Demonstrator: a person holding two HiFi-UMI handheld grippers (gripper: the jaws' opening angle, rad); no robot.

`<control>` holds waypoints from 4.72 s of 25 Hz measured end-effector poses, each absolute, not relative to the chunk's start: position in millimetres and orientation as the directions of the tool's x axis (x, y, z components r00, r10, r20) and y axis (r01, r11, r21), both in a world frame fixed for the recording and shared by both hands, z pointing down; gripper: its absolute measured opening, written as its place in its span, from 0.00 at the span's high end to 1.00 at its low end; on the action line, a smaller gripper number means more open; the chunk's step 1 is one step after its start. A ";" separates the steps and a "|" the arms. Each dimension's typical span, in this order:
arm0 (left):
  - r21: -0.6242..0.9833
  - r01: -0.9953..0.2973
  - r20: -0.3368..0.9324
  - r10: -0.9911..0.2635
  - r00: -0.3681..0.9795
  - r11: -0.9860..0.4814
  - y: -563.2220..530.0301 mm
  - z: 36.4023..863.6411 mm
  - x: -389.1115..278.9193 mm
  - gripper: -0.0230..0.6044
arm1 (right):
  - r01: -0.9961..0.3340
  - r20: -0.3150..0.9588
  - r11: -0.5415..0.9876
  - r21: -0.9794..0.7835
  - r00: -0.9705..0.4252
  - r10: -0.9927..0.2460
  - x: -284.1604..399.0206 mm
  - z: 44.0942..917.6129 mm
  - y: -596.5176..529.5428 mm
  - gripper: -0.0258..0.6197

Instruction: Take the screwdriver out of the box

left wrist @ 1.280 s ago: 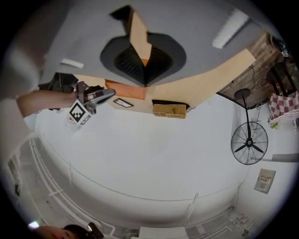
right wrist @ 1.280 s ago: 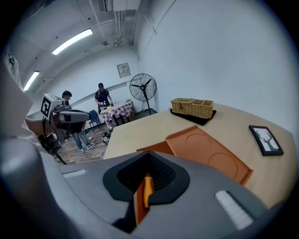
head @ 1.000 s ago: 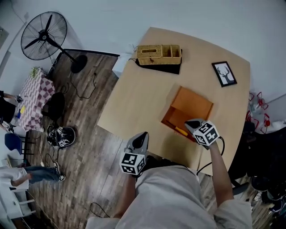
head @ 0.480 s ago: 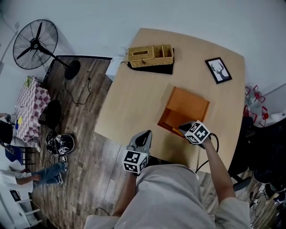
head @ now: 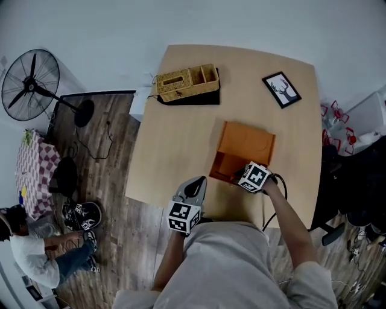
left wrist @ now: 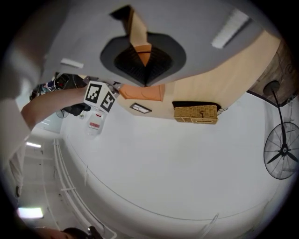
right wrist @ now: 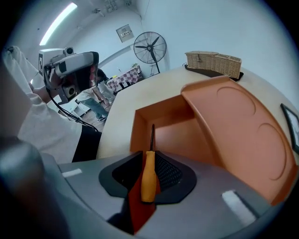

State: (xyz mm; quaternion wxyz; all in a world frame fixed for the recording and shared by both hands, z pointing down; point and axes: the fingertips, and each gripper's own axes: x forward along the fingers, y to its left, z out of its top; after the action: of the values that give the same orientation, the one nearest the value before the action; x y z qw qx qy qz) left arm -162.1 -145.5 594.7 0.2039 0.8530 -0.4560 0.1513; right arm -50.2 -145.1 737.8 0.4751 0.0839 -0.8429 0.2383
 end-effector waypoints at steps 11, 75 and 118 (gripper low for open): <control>0.263 -0.770 0.472 -0.618 0.628 -0.581 -174.7 607.5 -160.0 0.88 | -0.409 0.885 0.835 -0.367 -0.430 0.178 -52.7 758.6 -144.8 0.82; 0.277 -0.863 0.467 -0.726 0.506 -0.423 -147.6 620.2 -153.6 0.88 | -0.569 0.954 0.797 -0.203 -0.300 0.030 -38.3 790.6 -162.8 0.85; 0.232 -0.866 0.454 -0.738 0.499 -0.443 -135.7 604.5 -149.8 0.88 | -0.589 0.799 0.761 -0.272 -0.579 -0.163 -36.4 730.3 -173.4 0.85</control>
State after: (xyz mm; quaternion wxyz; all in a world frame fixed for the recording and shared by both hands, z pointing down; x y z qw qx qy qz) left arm -149.8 -135.7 604.5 0.2215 0.8369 -0.4793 0.1445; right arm -36.4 -173.4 730.3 0.4016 0.2218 -0.8479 0.2655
